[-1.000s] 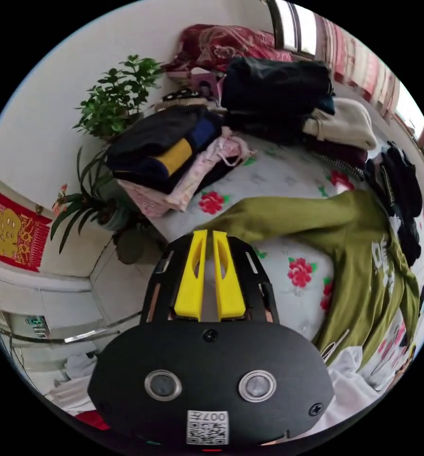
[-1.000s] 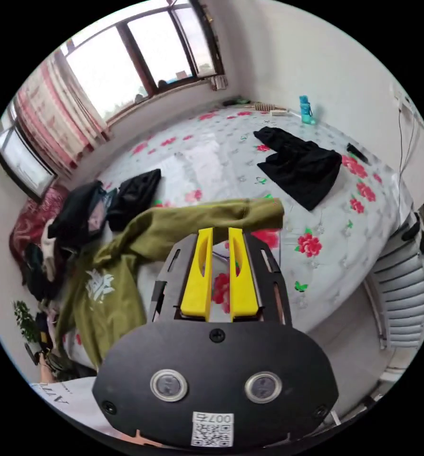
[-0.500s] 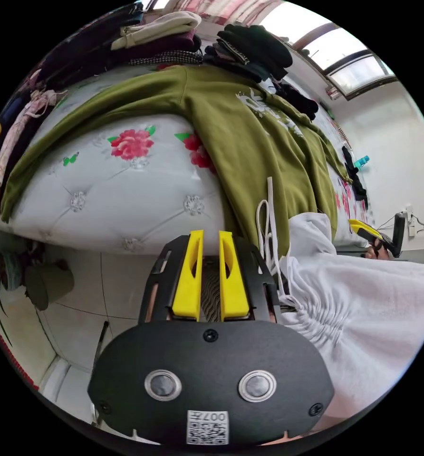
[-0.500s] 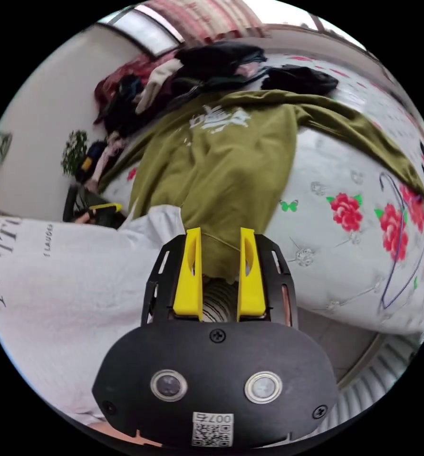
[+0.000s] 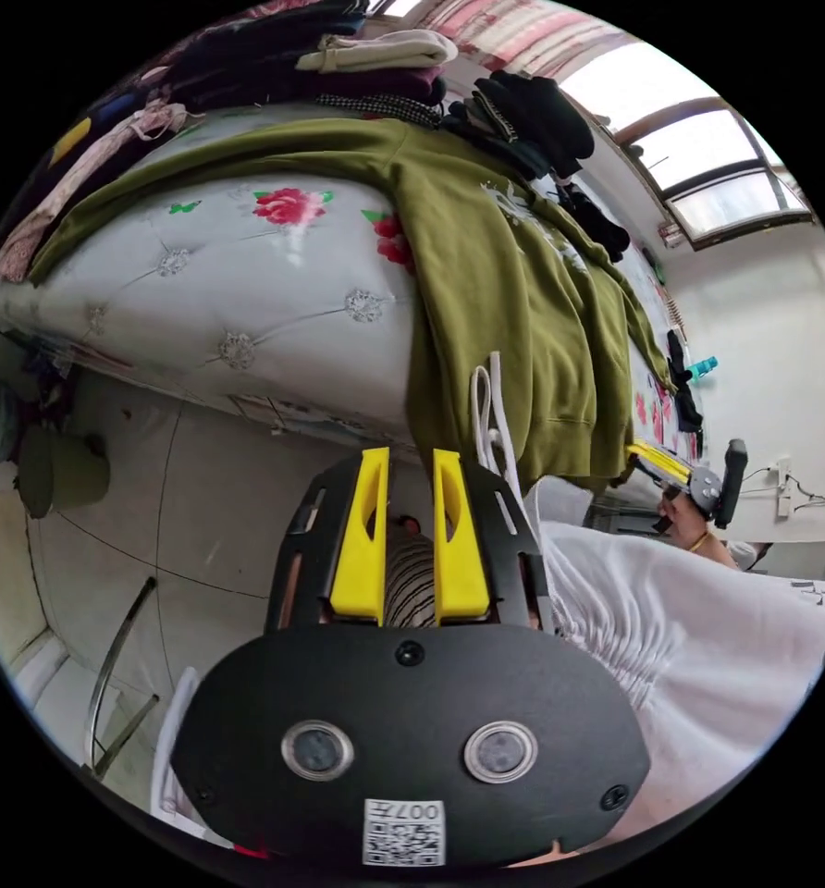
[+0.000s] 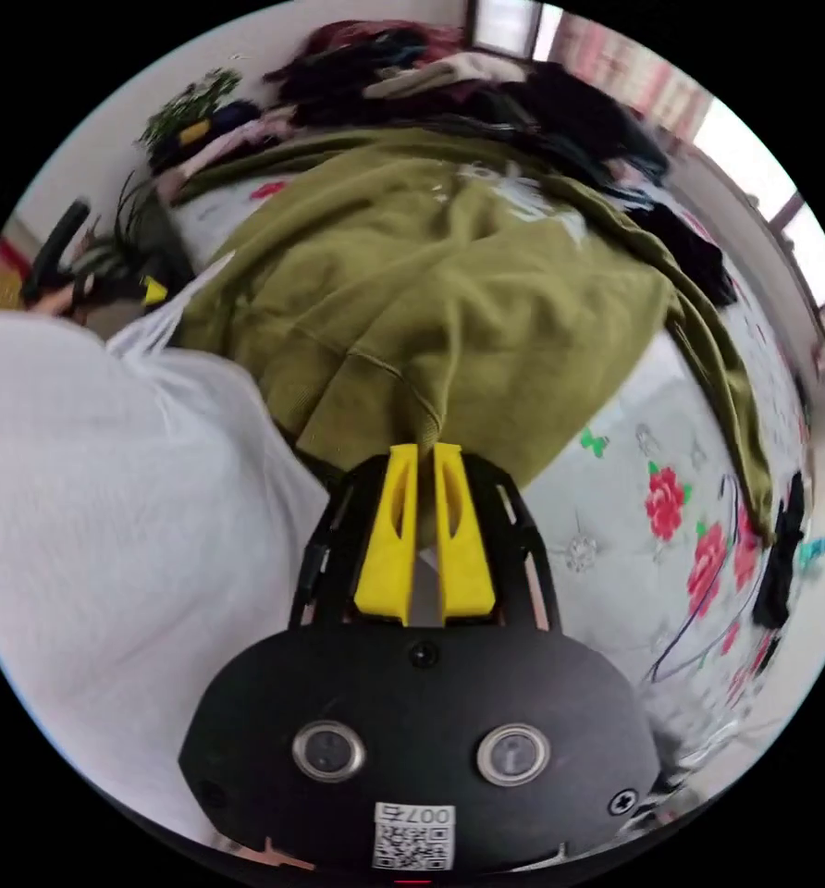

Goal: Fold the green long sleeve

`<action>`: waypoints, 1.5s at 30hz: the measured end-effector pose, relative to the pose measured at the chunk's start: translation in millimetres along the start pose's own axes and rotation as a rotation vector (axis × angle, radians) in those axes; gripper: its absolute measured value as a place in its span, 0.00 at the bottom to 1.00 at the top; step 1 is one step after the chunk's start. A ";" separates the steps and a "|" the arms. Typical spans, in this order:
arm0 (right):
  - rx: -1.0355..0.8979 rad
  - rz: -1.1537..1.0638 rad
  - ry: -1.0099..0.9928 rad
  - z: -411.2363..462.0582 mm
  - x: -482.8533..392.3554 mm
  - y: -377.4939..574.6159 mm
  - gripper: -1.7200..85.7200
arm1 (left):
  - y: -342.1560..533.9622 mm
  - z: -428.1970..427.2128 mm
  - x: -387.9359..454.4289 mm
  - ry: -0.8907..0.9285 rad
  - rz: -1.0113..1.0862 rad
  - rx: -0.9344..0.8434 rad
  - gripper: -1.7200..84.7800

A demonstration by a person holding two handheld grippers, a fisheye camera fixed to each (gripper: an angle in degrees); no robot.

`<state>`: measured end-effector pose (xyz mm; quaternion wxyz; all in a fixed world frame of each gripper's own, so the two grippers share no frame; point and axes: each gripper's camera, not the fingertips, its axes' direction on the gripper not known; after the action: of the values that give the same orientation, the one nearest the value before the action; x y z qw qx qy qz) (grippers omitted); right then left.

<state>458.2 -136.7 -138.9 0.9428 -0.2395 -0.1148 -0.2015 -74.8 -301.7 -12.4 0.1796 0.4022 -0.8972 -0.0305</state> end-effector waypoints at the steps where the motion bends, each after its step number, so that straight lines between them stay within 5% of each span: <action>1: 0.068 0.088 -0.093 -14.7 19.7 10.4 0.07 | 1.6 0.0 -0.7 0.000 0.004 0.006 0.11; 6: 0.182 0.173 -0.115 -49.5 42.3 45.2 0.09 | 14.8 11.1 -13.7 0.050 0.032 0.035 0.14; 16: 0.000 -0.097 0.047 -22.1 -38.7 26.3 0.13 | 8.8 43.0 0.0 0.142 0.232 0.048 0.23; 22: -0.155 -0.138 0.239 1.0 -42.0 3.6 0.07 | -25.3 77.6 -5.0 0.012 0.250 -0.071 0.08; 27: 0.078 -0.010 0.368 -111.6 5.1 23.0 0.04 | -38.3 -15.1 -57.7 0.130 0.254 0.078 0.02; 30: 0.261 0.008 0.268 -170.7 16.2 59.9 0.03 | -22.6 -64.7 -84.6 0.291 0.247 0.202 0.02; 37: -0.081 0.062 0.018 -62.1 2.1 90.3 0.02 | 8.5 23.7 -147.8 0.403 -0.083 -0.044 0.02; 41: -0.113 0.014 0.043 -59.4 0.5 81.7 0.02 | -7.3 20.5 -143.1 0.391 -0.040 -0.078 0.02; 45: 0.101 0.057 0.081 -141.3 23.7 57.9 0.02 | -53.1 -45.0 -102.1 0.401 0.162 0.022 0.02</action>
<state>521.4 -168.1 -276.3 0.9628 -0.1866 -0.0798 -0.1781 41.1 -258.7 -11.3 0.3521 0.3286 -0.8732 0.0746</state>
